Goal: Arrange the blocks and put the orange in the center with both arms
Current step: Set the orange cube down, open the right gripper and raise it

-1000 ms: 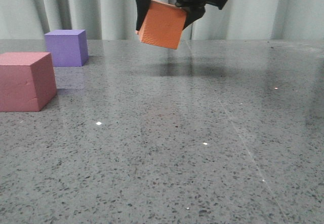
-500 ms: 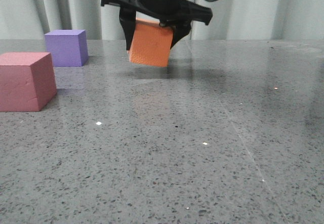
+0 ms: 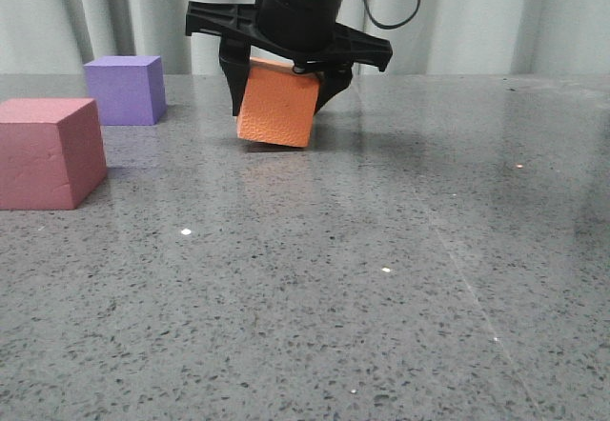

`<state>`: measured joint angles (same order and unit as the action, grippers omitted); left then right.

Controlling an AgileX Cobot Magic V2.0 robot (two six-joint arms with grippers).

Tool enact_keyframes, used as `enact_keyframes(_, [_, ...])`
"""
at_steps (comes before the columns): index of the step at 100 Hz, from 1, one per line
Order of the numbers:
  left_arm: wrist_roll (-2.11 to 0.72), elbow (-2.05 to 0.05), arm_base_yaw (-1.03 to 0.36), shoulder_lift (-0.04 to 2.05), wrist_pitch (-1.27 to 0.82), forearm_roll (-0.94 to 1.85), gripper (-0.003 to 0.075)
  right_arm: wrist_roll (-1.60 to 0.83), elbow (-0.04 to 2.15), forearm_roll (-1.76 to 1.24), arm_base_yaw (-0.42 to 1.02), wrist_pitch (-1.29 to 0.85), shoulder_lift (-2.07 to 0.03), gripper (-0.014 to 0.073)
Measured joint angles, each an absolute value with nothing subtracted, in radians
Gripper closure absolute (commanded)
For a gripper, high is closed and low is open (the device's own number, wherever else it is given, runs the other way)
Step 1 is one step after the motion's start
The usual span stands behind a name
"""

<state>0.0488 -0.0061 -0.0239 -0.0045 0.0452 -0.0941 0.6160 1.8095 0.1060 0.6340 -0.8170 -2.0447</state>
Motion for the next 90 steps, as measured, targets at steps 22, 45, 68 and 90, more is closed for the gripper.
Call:
enact_keyframes(22, [0.049, -0.006, -0.024, -0.004, 0.045, -0.094, 0.0739, 0.568, 1.811, 0.105, 0.634, -0.844, -2.045, -0.0044])
enact_keyframes(45, [0.049, -0.006, -0.024, -0.004, 0.045, -0.094, 0.0739, 0.562, 1.869, 0.104, 0.634, -0.897, -2.045, -0.0043])
enact_keyframes(68, [0.049, -0.006, -0.024, -0.004, 0.045, -0.094, 0.0739, 0.516, 2.027, 0.115, 0.634, -1.01, -2.045, -0.0043])
enact_keyframes(90, [0.049, -0.006, -0.024, -0.004, 0.045, -0.094, 0.0739, 0.353, 2.129, 0.131, 0.632, -1.049, -2.014, -0.0042])
